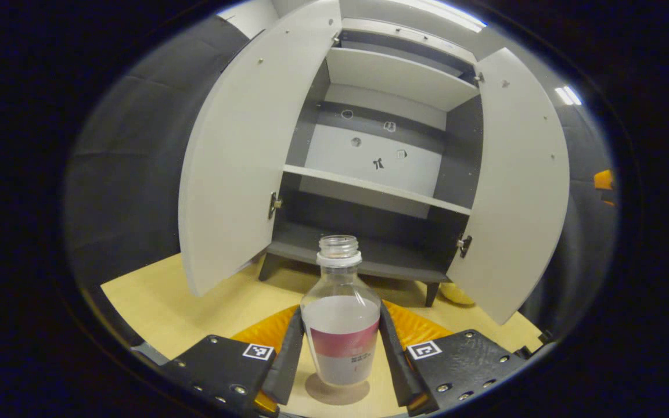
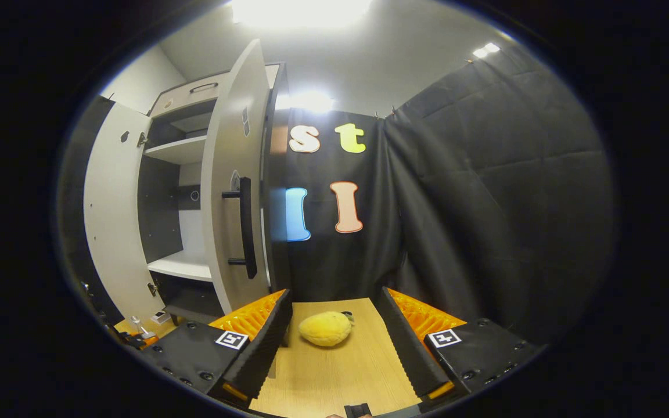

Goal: Grasp the bottle in the cabinet with the left hand and place it on the coaster, then close the right door with the right hand and the left door with the left hand.

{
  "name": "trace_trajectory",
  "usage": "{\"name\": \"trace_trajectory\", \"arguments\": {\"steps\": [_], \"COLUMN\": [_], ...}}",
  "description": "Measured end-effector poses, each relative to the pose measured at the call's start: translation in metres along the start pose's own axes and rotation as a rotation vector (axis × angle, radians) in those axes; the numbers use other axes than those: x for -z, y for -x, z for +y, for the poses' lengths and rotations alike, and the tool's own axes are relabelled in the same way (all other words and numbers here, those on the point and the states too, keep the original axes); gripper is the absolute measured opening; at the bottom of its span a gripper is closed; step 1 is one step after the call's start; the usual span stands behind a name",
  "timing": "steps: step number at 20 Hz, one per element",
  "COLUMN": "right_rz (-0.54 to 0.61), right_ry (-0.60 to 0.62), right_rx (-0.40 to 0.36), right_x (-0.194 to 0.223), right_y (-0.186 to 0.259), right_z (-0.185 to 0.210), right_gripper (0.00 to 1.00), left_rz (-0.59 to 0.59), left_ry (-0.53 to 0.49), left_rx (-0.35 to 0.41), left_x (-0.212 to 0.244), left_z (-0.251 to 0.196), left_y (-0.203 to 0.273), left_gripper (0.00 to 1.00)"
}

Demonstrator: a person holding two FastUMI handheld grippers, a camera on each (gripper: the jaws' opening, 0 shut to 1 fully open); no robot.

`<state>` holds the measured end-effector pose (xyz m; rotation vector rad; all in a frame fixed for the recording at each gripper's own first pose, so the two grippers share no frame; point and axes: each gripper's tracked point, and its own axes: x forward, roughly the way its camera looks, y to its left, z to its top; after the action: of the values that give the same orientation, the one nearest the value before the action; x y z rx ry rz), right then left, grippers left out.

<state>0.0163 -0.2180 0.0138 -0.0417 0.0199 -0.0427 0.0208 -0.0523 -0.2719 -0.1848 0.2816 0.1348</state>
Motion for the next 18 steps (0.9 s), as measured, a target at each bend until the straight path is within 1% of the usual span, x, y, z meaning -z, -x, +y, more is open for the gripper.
{"name": "trace_trajectory", "arguments": {"steps": [2, 5, 8, 9, 10, 11, 12, 15, 16, 17, 18], "right_rz": [0.016, 0.050, 0.062, 0.060, 0.061, 0.064, 0.069, 0.079, 0.077, 0.075, 0.076], "right_ry": [-0.012, -0.017, -0.017, -0.014, -0.009, -0.003, -0.001, -0.013, -0.018, -0.020, -0.019], "right_rx": [0.007, 0.017, 0.028, 0.028, 0.026, 0.024, 0.023, 0.022, 0.022, 0.021, 0.021], "right_x": [0.004, 0.013, 0.016, 0.015, 0.016, 0.018, 0.019, 0.022, 0.022, 0.022, 0.022], "right_y": [0.001, -0.001, 0.000, 0.001, 0.000, 0.000, 0.000, 0.000, -0.001, -0.001, -0.002], "right_z": [-0.003, -0.006, -0.008, -0.006, -0.004, -0.002, -0.002, 0.002, 0.004, 0.005, 0.007], "right_gripper": [0.96, 0.96, 0.96, 0.92, 0.96, 0.96, 0.96, 0.96, 0.96, 0.96, 0.96], "left_rz": [0.005, 0.014, 0.036, 0.039, 0.041, 0.044, 0.059, 0.055, 0.062, 0.075, 0.083], "left_ry": [-0.021, -0.056, -0.089, -0.097, -0.108, -0.120, -0.127, -0.153, -0.157, -0.156, -0.160], "left_rx": [0.007, -0.014, -0.006, 0.000, 0.003, 0.003, 0.002, 0.000, 0.009, 0.021, 0.027], "left_x": [0.006, 0.015, 0.030, 0.031, 0.033, 0.036, 0.041, 0.042, 0.046, 0.049, 0.054], "left_z": [-0.005, -0.003, -0.008, -0.009, -0.009, -0.009, -0.010, -0.013, -0.017, -0.020, -0.022], "left_y": [-0.004, -0.011, -0.014, -0.015, -0.015, -0.017, -0.018, -0.016, -0.014, -0.012, -0.009], "left_gripper": [0.68, 0.68, 0.68, 0.76, 0.69, 0.76, 0.69, 0.70, 0.65, 0.71, 0.71]}}
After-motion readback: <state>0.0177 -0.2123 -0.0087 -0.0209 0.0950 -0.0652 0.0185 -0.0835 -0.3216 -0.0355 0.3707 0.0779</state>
